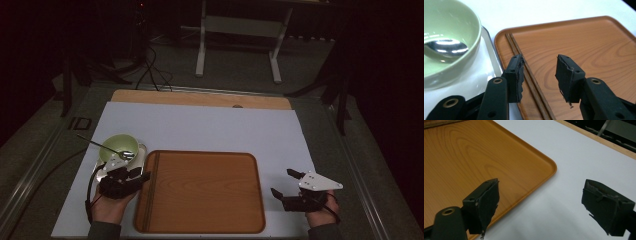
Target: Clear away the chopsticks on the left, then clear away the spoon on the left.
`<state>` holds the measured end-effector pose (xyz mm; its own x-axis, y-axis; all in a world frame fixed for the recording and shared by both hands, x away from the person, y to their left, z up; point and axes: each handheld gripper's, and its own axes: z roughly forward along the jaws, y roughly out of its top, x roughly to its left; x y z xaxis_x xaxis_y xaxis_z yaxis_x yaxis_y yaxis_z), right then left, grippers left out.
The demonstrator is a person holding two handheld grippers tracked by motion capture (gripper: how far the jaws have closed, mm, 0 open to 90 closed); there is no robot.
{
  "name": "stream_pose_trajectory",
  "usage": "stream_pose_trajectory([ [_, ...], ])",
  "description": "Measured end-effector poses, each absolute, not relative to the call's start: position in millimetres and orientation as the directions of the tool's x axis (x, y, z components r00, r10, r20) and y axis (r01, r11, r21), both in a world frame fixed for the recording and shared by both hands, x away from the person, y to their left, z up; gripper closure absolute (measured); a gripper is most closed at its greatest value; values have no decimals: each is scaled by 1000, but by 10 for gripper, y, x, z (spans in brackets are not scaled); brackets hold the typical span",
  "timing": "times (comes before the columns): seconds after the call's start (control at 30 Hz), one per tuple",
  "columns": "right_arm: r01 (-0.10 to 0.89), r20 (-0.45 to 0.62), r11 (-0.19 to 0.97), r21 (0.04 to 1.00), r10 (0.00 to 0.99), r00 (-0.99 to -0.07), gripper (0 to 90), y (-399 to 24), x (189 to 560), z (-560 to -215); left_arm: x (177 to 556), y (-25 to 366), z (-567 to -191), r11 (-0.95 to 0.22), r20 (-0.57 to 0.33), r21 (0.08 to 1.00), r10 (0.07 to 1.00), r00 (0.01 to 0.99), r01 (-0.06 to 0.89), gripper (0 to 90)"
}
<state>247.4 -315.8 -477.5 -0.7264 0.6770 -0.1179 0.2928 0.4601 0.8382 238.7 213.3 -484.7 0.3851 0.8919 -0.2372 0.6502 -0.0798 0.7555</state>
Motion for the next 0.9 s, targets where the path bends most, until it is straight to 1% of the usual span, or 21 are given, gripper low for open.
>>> stream_pose_trajectory([
  [0.1, 293, -119, 460, 838, 678, -725, 144, -3155, 2475, -4775, 2364, 2132, -4786, -101, -185, 778, 907, 379, 620, 560],
  [0.4, 290, -119, 457, 841, 679, -724, 144, -3158, 2472, -4774, 2336, 2130, -4686, -117, -148, 806, 910, 388, 580, 553],
  [0.53, 292, -119, 457, 840, 680, -723, 144, -3160, 2477, -4776, 2324, 2167, -4625, -131, -99, 817, 927, 361, 561, 547],
  [0.7, 290, -121, 455, 842, 682, -721, 144, -3162, 2474, -4775, 2316, 2235, -4580, -117, -97, 827, 934, 345, 551, 545],
  [0.9, 288, -122, 456, 842, 681, -722, 144, -3164, 2469, -4776, 2319, 2319, -4522, -104, -80, 838, 947, 310, 535, 510],
])
